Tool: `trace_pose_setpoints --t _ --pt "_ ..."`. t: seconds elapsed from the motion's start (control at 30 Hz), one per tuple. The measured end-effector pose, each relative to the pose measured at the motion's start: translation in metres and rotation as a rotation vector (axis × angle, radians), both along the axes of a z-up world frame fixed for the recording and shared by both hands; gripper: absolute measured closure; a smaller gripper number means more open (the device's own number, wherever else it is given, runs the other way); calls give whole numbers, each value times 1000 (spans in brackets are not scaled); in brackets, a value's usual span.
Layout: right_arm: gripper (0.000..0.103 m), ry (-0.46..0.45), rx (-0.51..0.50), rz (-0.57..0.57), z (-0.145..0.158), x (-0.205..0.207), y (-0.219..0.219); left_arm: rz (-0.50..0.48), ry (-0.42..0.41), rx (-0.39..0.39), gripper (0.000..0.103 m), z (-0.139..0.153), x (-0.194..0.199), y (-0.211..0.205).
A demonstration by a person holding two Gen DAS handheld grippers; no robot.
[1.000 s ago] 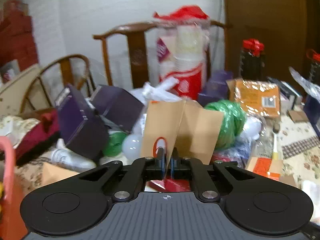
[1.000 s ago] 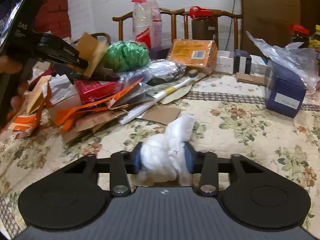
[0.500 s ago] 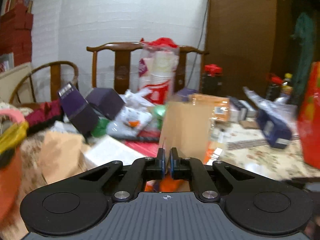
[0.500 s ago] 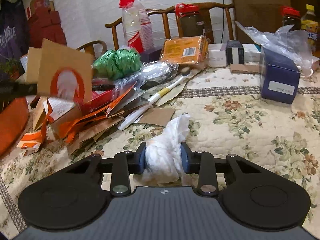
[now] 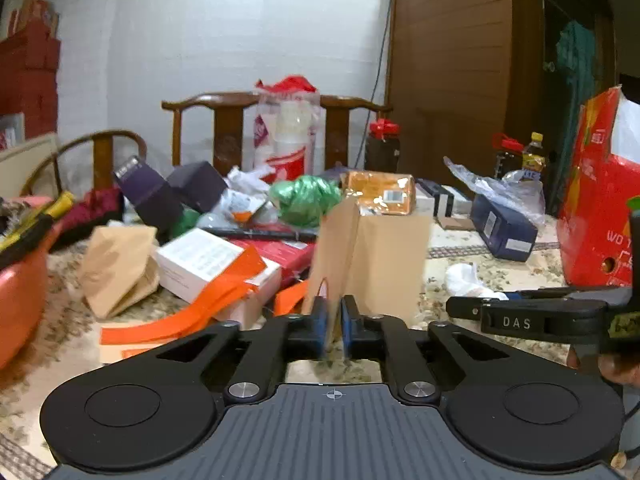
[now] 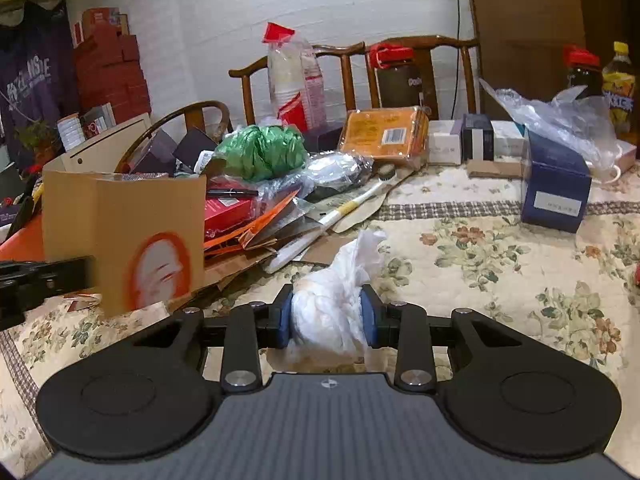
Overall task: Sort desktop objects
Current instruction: 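Lift the tissue with the right tool while the left tool lifts the brown paper bag, then carry the paper bag with the left tool while the right tool holds the tissue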
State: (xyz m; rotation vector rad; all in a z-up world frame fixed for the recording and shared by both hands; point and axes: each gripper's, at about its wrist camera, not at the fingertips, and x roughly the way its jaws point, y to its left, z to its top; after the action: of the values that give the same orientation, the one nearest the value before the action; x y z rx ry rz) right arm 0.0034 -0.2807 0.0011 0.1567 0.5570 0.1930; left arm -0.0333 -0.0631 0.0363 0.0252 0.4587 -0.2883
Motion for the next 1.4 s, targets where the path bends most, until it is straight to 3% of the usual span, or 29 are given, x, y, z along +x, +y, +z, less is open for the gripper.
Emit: trace_pose_setpoints --t 0.07,0.1,0.13,0.27,0.4,0.47,0.5,0.53,0.63,0.77,0.83,0.87,0.9,0.93,1.27,1.33,1.4 --pt "65 7 7 3 -1 1 -1 8 24 25 57 -3 1 0" --pt "65 11 9 2 -1 2 -1 8 32 32 36 -6 2 0" --pt "65 16 9 2 -2 3 -2 10 31 34 28 -9 3 0" --pt "65 40 15 5 -6 5 -2 -11 72 61 29 -22 14 -7" --pt "65 39 18 8 -7 4 -2 -8 28 105 28 -23 18 -24" --pt "65 39 16 11 -7 3 -1 10 -24 140 47 -23 18 -34" --pt "65 38 16 13 -7 3 -1 18 -37 153 72 -23 19 -38" --pt "65 36 16 14 -7 3 -1 25 -34 161 90 -24 22 -42" --pt "65 29 19 29 -7 1 2 31 -26 149 97 -30 29 -47" --pt "65 33 16 41 -8 1 4 24 -19 134 96 -37 34 -47" --pt "64 34 27 36 -7 2 1 6 -19 138 68 -36 33 -46" --pt "64 36 33 33 -7 3 -1 0 -22 146 60 -35 32 -46" --pt "64 39 40 32 -6 3 -2 -9 -25 153 38 -34 30 -46" --pt "64 44 49 31 -6 4 -4 -25 -33 148 22 -32 27 -45" --pt "64 70 55 7 -7 8 -10 -144 -71 226 13 -7 -4 -50" --pt "64 85 56 -17 -8 10 -14 -180 -72 269 11 -4 -2 -60" --pt "64 102 85 -34 -9 14 -22 -243 -66 359 11 -9 1 -75"
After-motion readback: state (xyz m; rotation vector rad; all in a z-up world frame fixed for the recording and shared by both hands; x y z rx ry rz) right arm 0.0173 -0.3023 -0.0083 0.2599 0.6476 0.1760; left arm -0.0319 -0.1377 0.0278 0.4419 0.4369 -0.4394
